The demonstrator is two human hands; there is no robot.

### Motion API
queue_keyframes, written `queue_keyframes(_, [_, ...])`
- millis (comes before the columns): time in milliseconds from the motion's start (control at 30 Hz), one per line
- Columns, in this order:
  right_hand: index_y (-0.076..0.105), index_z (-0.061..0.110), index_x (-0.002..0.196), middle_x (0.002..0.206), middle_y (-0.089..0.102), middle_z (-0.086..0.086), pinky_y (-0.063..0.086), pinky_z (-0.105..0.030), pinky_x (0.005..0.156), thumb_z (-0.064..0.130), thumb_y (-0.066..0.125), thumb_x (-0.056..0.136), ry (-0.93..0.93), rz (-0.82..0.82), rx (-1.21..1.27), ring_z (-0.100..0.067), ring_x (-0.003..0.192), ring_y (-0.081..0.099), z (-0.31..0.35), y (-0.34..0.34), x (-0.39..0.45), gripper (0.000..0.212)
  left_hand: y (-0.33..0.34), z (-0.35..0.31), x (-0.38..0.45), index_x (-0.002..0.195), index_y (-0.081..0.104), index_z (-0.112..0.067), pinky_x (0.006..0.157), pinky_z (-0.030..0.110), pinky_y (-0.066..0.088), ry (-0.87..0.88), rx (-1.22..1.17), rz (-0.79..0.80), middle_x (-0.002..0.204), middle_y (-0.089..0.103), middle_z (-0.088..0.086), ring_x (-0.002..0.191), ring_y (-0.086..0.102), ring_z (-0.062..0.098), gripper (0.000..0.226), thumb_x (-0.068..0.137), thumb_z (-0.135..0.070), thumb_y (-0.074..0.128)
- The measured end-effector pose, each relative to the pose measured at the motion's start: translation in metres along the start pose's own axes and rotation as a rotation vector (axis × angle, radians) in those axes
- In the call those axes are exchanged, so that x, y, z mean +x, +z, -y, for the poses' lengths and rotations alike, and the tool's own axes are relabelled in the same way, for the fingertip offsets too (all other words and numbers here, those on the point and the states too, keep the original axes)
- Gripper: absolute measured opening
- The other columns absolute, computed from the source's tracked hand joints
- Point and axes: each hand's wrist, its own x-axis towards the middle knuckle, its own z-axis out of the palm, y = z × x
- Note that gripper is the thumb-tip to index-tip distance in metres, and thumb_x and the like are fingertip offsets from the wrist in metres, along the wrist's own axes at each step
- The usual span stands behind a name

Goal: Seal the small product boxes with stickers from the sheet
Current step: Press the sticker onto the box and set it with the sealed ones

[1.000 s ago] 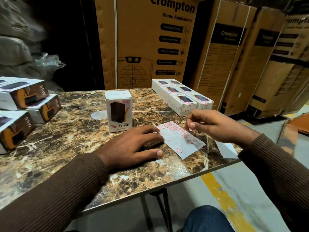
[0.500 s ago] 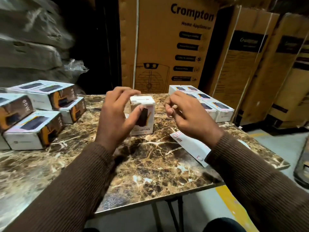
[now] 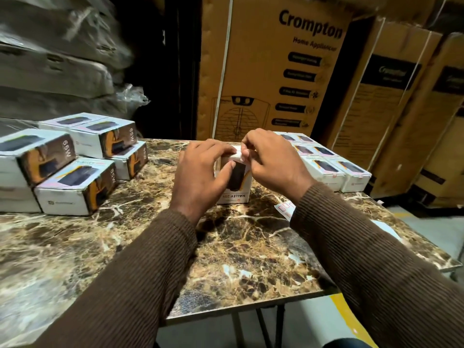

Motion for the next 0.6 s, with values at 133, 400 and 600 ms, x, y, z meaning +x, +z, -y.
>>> queue_keyframes(133, [0.05, 0.026, 0.098, 0.1, 0.056, 0.008, 0.037, -0.034, 0.075, 0.028, 0.054, 0.094, -0.018, 0.001, -0.143, -0.016, 0.093, 0.049, 0.002, 0.001, 0.002, 0.005, -0.001, -0.001, 0.0, 0.122, 0.071, -0.025, 0.1, 0.051, 0.047, -0.021, -0.011, 0.004, 0.121, 0.069, -0.011, 0.116, 0.052, 0.016, 0.027, 0.096, -0.031, 0.07])
queue_keyframes(400, [0.052, 0.023, 0.11, 0.109, 0.057, 0.005, 0.033, -0.032, 0.071, 0.035, 0.057, 0.097, -0.089, 0.008, -0.343, -0.018, 0.099, 0.052, 0.011, -0.001, 0.003, 0.018, 0.003, 0.004, 0.0, 0.137, 0.047, -0.035, 0.096, 0.049, 0.053, -0.109, -0.1, 0.008, 0.12, 0.064, -0.011, 0.111, 0.058, 0.018, 0.053, 0.091, -0.041, 0.071])
queue_keyframes(600, [0.056, 0.022, 0.112, 0.111, 0.059, 0.004, 0.032, -0.03, 0.071, 0.033, 0.054, 0.099, -0.082, -0.012, -0.285, -0.017, 0.099, 0.053, 0.011, -0.001, 0.002, 0.017, 0.004, 0.005, 0.001, 0.134, 0.046, -0.033, 0.097, 0.05, 0.052, -0.101, -0.119, -0.009, 0.117, 0.065, -0.016, 0.111, 0.058, 0.015, 0.053, 0.089, -0.04, 0.073])
